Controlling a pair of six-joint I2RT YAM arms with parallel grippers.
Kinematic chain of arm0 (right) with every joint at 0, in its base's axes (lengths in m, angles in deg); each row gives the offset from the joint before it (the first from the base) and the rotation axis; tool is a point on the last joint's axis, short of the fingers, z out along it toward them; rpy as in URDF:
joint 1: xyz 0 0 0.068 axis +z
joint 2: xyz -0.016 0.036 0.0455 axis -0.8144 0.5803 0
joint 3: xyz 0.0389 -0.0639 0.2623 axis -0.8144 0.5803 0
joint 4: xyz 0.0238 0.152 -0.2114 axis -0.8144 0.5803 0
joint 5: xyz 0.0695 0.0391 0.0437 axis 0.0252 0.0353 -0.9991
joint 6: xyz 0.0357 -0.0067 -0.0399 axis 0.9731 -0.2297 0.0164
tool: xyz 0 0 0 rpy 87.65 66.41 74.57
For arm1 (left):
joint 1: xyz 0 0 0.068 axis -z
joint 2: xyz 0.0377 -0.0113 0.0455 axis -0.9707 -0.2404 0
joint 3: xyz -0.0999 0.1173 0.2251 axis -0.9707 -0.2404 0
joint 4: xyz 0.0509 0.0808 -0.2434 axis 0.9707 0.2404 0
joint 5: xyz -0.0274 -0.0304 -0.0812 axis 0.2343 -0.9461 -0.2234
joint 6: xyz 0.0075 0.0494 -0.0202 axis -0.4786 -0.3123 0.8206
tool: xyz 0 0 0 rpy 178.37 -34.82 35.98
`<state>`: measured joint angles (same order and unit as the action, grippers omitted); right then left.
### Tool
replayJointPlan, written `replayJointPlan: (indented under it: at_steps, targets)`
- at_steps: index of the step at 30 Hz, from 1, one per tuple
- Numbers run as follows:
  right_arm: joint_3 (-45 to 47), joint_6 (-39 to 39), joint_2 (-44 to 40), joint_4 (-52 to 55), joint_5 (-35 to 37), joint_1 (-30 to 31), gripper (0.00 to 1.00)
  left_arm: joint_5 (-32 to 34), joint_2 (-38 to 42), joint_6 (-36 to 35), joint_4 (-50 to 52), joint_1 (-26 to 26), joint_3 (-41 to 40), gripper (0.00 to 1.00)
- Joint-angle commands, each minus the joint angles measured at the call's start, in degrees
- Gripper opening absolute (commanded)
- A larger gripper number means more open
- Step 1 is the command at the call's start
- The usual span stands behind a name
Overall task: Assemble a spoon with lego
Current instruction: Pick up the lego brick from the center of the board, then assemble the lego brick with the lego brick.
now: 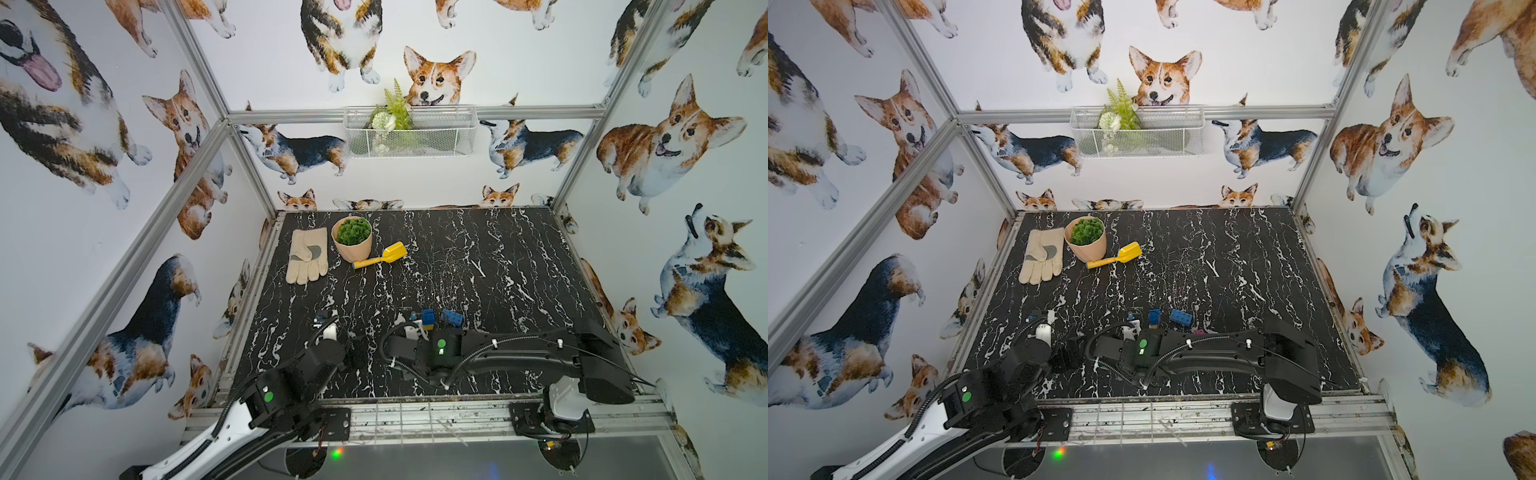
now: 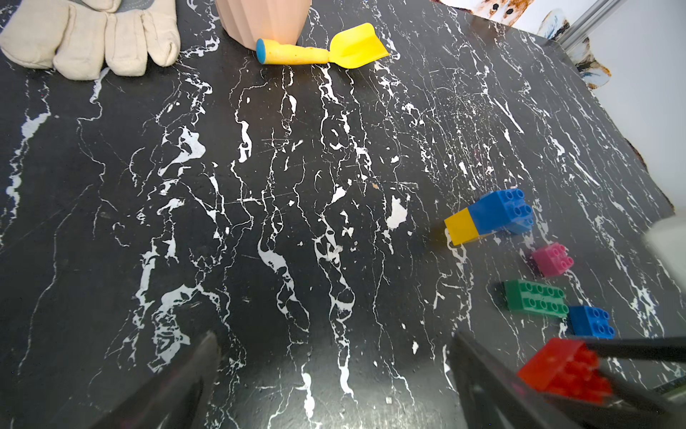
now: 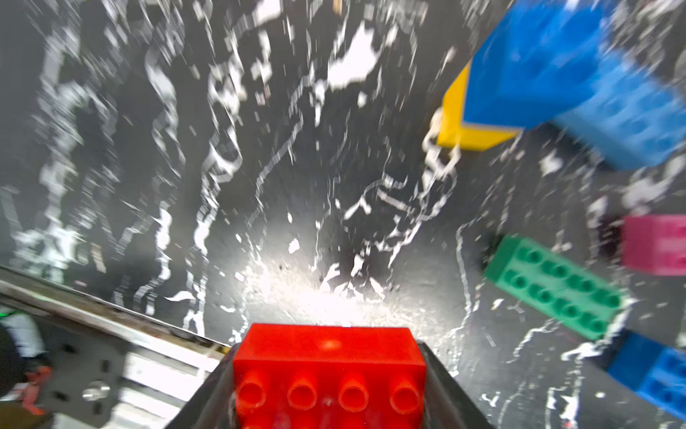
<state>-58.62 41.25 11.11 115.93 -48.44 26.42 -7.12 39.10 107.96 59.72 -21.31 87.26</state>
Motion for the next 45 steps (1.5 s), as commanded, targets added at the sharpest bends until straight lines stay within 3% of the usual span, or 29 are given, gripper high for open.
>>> replayJointPlan:
  at_steps: [1,9,23,32,45]
  targets:
    - [-1.9,-2.1,-2.9,4.7,2.4,-2.3,0.45,1.0,0.2,0.7,0.7,0.1,0.4,1.0]
    - [-2.9,-4.8,-5.9,4.6,1.1,-10.2,0.42,0.8,0.2,0.6,0.7,0.3,0.4,1.0]
    - [-5.5,-15.9,0.2,4.8,-6.2,-20.6,0.41,1.0,0.0,0.5,0.6,0.7,0.4,1.0]
    - [-4.2,-19.4,1.5,3.1,-10.2,-23.0,0.39,1.0,-0.3,0.5,0.6,0.8,0.4,1.0]
    - [-5.0,-20.6,4.2,0.9,-10.5,-23.5,0.39,1.0,-0.3,0.5,0.6,0.8,0.4,1.0]
